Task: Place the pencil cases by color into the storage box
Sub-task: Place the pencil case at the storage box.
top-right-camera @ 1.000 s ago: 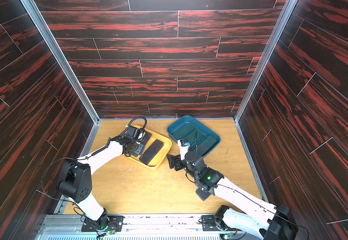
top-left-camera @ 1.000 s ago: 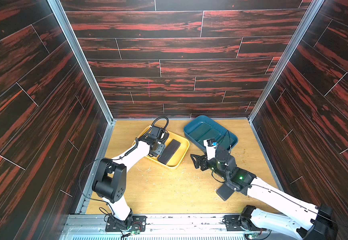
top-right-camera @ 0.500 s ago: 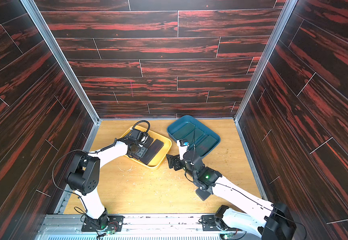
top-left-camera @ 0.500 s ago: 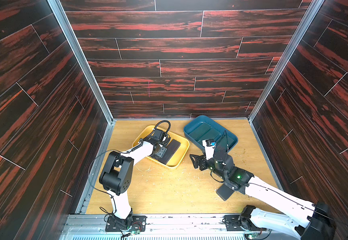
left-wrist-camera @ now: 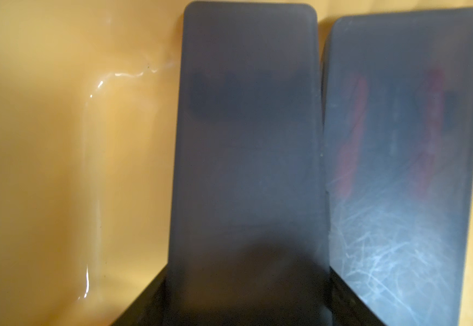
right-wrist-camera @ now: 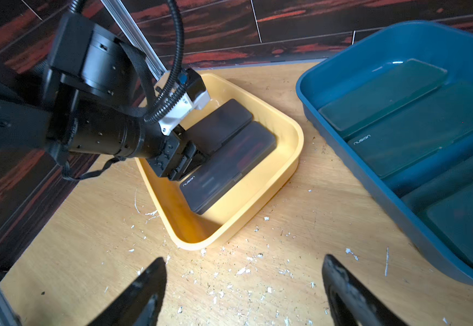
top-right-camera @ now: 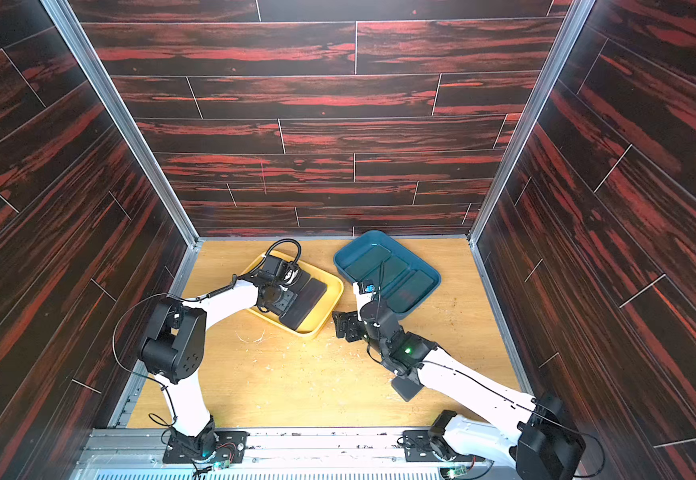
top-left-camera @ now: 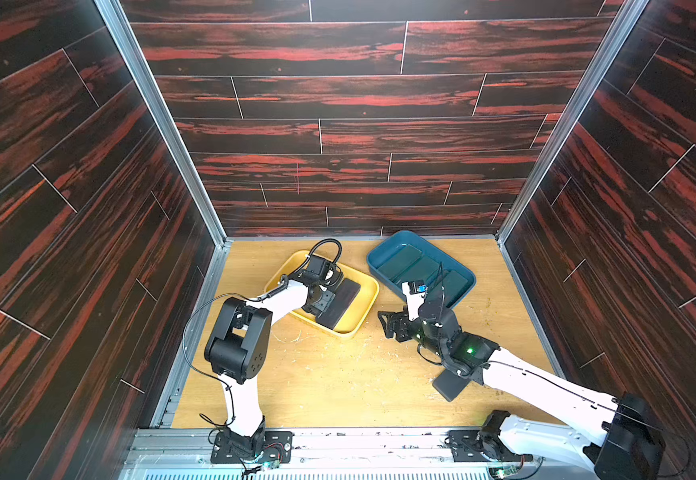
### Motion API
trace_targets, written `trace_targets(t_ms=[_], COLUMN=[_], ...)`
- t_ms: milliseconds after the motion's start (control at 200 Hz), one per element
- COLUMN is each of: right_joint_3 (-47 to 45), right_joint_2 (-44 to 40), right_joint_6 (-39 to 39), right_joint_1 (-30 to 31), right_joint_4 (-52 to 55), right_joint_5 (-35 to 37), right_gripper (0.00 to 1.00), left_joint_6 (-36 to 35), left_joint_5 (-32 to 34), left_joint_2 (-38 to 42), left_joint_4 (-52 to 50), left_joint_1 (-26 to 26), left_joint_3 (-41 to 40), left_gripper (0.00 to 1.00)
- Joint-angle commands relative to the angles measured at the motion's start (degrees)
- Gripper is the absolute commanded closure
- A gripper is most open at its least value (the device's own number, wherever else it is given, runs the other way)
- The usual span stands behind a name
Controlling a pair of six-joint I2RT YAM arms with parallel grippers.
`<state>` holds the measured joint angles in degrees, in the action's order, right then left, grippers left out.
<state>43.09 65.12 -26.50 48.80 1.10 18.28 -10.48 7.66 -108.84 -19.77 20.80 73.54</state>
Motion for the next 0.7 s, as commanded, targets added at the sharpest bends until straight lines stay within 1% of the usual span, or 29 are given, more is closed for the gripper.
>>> trace_targets(t_ms=[0, 426, 696], right_joint_3=[2.08, 2.17, 2.26], right_joint_2=[0.68, 0.44, 0.75], right_joint_6=[-0.59, -0.92, -1.23], right_joint_1=[-0.1, -0.7, -0.85], right_joint_4=[1.43, 2.41, 2.76], right_joint_5=[0.61, 0.39, 0.17], right_gripper=[0.13, 0.13, 0.13], left_joint_6=[-1.42, -3.83, -4.63], left_joint_5=[-1.55, -4.8, -7.04], left_joint_2=[-1.02, -4.78, -6.04], left_joint_4=[-1.41, -5.85, -8.16], left_joint_1=[-0.71, -2.36, -2.93], left_joint_3=[1.45, 5.74, 6.99], left_gripper=[0.39, 0.38, 0.33])
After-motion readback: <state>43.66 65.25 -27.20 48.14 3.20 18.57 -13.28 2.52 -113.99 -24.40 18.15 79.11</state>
